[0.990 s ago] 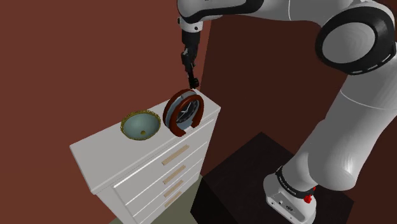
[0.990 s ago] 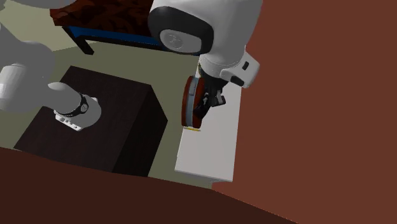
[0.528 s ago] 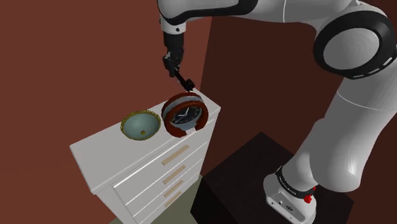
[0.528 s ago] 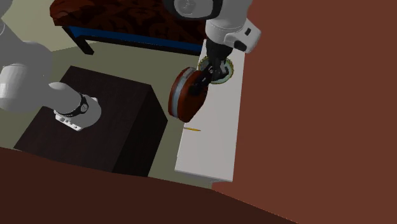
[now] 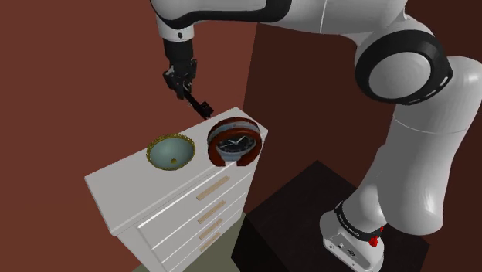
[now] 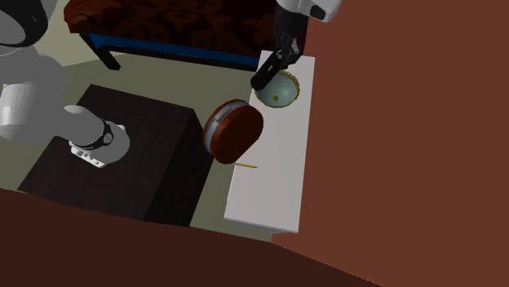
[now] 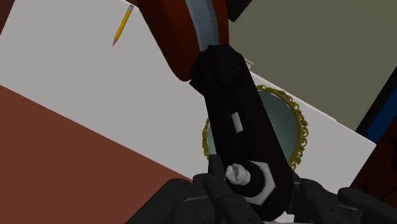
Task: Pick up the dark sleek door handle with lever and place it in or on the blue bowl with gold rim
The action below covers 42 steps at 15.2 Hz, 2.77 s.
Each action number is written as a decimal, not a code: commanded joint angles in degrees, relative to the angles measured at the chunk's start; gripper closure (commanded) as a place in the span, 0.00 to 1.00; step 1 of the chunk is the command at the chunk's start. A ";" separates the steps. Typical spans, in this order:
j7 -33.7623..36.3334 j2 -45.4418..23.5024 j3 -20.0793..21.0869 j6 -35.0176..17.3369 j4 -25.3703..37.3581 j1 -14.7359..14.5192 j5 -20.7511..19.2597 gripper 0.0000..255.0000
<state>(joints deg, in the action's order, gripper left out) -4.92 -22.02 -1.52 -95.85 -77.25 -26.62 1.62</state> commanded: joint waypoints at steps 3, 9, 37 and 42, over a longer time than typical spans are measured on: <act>4.31 -5.04 1.28 3.02 8.15 -2.94 -0.22 1.00; 6.42 -7.86 1.82 1.83 9.84 -4.58 -0.35 1.00; 6.14 -8.47 1.82 -11.08 -2.46 -4.60 -0.30 0.00; 6.17 -8.17 1.81 -7.39 0.92 -4.55 -0.32 0.00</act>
<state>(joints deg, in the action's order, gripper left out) 1.28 -29.99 0.31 -104.83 -78.10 -31.22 1.31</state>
